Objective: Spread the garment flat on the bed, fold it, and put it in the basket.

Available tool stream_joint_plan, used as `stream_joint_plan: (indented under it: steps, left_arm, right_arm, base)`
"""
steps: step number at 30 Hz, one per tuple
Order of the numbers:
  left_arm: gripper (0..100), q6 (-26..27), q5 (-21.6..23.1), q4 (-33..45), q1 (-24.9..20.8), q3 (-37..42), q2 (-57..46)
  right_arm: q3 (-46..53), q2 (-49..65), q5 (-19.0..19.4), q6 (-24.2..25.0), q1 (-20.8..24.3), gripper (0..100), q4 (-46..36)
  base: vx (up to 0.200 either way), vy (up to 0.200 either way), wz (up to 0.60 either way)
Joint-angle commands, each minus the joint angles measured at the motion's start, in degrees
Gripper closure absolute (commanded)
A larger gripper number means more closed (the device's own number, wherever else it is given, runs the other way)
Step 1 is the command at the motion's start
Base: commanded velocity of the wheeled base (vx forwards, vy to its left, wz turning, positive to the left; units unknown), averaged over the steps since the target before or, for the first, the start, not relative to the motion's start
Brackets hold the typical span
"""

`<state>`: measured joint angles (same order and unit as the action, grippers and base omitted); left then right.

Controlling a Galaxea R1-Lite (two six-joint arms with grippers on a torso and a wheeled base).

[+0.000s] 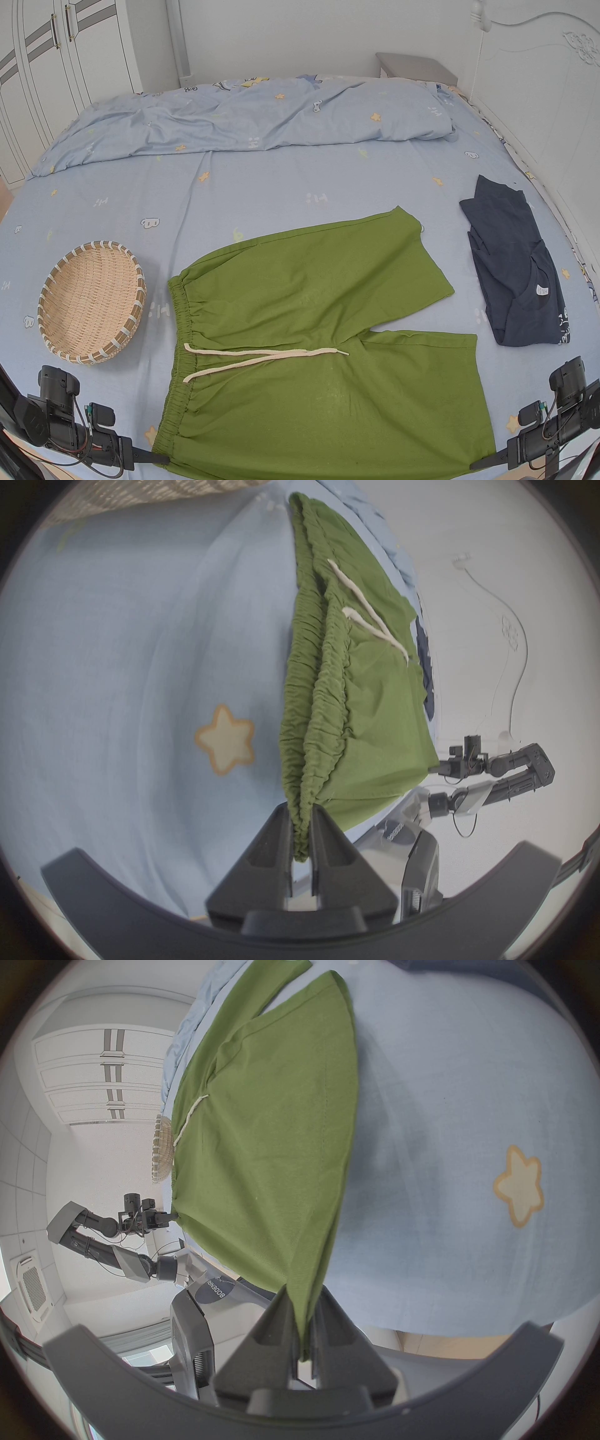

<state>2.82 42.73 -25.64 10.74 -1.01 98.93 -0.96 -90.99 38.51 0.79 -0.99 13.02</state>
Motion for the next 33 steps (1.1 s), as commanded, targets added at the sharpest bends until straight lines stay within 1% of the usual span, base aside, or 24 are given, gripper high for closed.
stream_joint_plan:
  steps: [1,6,8,10,11,12,13,16,18,19,20,22,25,26,27,30,33]
  left_arm:
    - [100,5.97,-0.45,6.83,4.03,-1.36,-0.84]
    - [100,5.62,-0.01,10.17,4.11,-3.65,-3.57]
    - [100,4.22,0.07,13.42,3.41,-5.58,-6.11]
    - [100,-0.09,0.34,20.28,2.00,-10.15,-10.42]
    - [100,-0.44,0.43,20.71,1.83,-10.59,-10.77]
    - [100,-5.54,0.87,27.48,-0.90,-15.78,-14.29]
    - [100,-8.35,1.13,30.65,-2.21,-18.68,-15.78]
    - [100,-13.98,1.57,35.48,-4.76,-25.62,-17.98]
    - [100,-16.00,1.48,35.92,-5.91,-28.78,-18.07]
    - [100,-16.09,1.48,35.92,-5.91,-29.05,-17.98]
    - [100,-17.93,1.57,36.10,-6.52,-32.56,-17.63]
    - [100,-20.31,1.57,36.27,-7.66,-35.73,-16.57]
    - [100,-25.67,1.48,35.74,-10.83,-40.56,-14.29]
    - [100,-25.67,1.48,35.74,-10.83,-40.56,-14.29]
    - [100,-26.90,1.39,35.66,-10.92,-42.58,-13.41]
    - [100,-27.43,1.31,36.27,-10.12,-47.77,-10.25]
    - [100,-27.34,1.39,36.10,-9.07,-51.72,-6.64]
  right_arm:
    - [0.96,6.26,-0.28,-0.18,2.13,100,-2.56]
    - [0.08,8.99,-0.19,0.26,1.78,100,-2.65]
    - [-2.38,11.27,-0.19,1.05,1.60,100,-3.53]
    - [-7.21,13.82,-0.19,3.43,1.95,100,-7.48]
    - [-7.65,14.09,-0.19,3.60,1.95,100,-7.83]
    - [-13.28,16.99,-0.19,6.06,2.22,100,-13.28]
    - [-16.53,18.57,-0.10,6.68,2.22,100,-16.62]
    - [-26.20,21.12,-0.01,7.21,2.22,100,-24.27]
    - [-31.82,21.29,-0.01,7.29,2.13,100,-26.73]
    - [-32.26,21.29,-0.01,7.29,2.13,100,-26.82]
    - [-37.09,20.77,-0.01,7.91,2.22,100,-27.61]
    - [-40.70,20.15,-0.10,9.40,2.31,100,-27.52]
    - [-47.64,15.93,-0.19,12.04,3.27,100,-27.70]
    - [-47.64,15.93,-0.19,12.04,3.27,100,-27.70]
    - [-50.19,14.61,-0.19,12.57,3.45,100,-27.52]
    - [-56.52,10.66,-0.45,12.92,3.54,100,-27.87]
    - [-62.23,5.30,-2.91,12.92,3.71,100,-27.96]
  base:
    - [0.000,0.000,0.00]
    - [0.000,0.000,0.00]
    - [0.000,0.000,0.00]
    - [0.000,0.000,0.00]
    - [0.000,0.000,0.00]
    - [0.000,0.000,0.00]
    - [0.000,0.000,0.00]
    - [0.000,0.000,0.00]
    - [0.000,0.000,0.00]
    - [0.000,0.000,0.00]
    - [0.000,0.000,0.00]
    - [0.000,0.000,0.00]
    - [0.000,0.000,0.00]
    - [0.000,0.000,0.00]
    - [0.000,0.000,0.00]
    - [0.000,0.000,0.00]
    - [0.000,0.000,0.00]
